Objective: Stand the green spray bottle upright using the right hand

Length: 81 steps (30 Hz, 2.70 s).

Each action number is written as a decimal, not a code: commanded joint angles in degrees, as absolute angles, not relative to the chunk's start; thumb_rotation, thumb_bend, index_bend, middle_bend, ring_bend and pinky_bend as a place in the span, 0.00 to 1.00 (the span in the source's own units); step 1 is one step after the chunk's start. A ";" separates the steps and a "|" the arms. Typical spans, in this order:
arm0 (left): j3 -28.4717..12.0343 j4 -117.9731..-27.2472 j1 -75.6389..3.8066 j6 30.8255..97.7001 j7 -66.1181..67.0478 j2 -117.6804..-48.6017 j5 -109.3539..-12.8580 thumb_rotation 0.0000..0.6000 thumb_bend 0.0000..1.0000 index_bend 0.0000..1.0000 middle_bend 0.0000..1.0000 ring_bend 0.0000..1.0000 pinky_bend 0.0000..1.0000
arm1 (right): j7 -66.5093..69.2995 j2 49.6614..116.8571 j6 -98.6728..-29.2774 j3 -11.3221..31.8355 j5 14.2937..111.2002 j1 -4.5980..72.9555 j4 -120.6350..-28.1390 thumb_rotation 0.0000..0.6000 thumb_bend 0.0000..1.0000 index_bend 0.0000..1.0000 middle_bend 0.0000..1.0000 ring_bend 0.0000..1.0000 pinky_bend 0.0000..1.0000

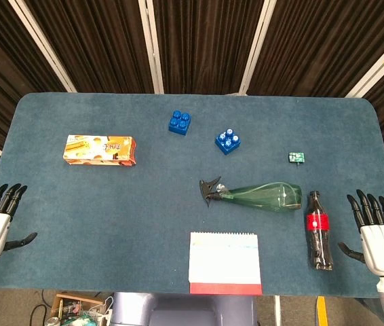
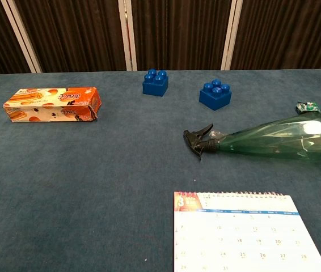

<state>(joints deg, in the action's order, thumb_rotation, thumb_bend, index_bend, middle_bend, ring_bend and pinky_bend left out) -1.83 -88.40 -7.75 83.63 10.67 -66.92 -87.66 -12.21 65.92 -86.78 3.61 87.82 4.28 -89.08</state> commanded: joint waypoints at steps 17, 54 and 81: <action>-3.28 -86.18 -9.48 82.82 11.42 -69.01 -87.20 1.00 0.05 0.01 0.00 0.03 0.04 | -29.78 70.79 -86.61 1.37 93.45 5.17 -92.14 1.00 0.15 0.00 0.00 0.00 0.00; -6.00 -82.44 -14.37 76.26 15.33 -72.46 -80.61 1.00 0.05 0.00 0.00 0.03 0.04 | -100.10 101.21 -69.12 10.53 57.97 35.26 -88.99 1.00 0.14 0.00 0.00 0.00 0.00; -7.06 -80.80 -16.02 73.25 19.44 -74.06 -74.32 1.00 0.05 0.00 0.00 0.03 0.04 | -91.74 100.29 -62.46 6.71 48.04 44.25 -76.92 1.00 0.33 0.59 0.01 0.00 0.00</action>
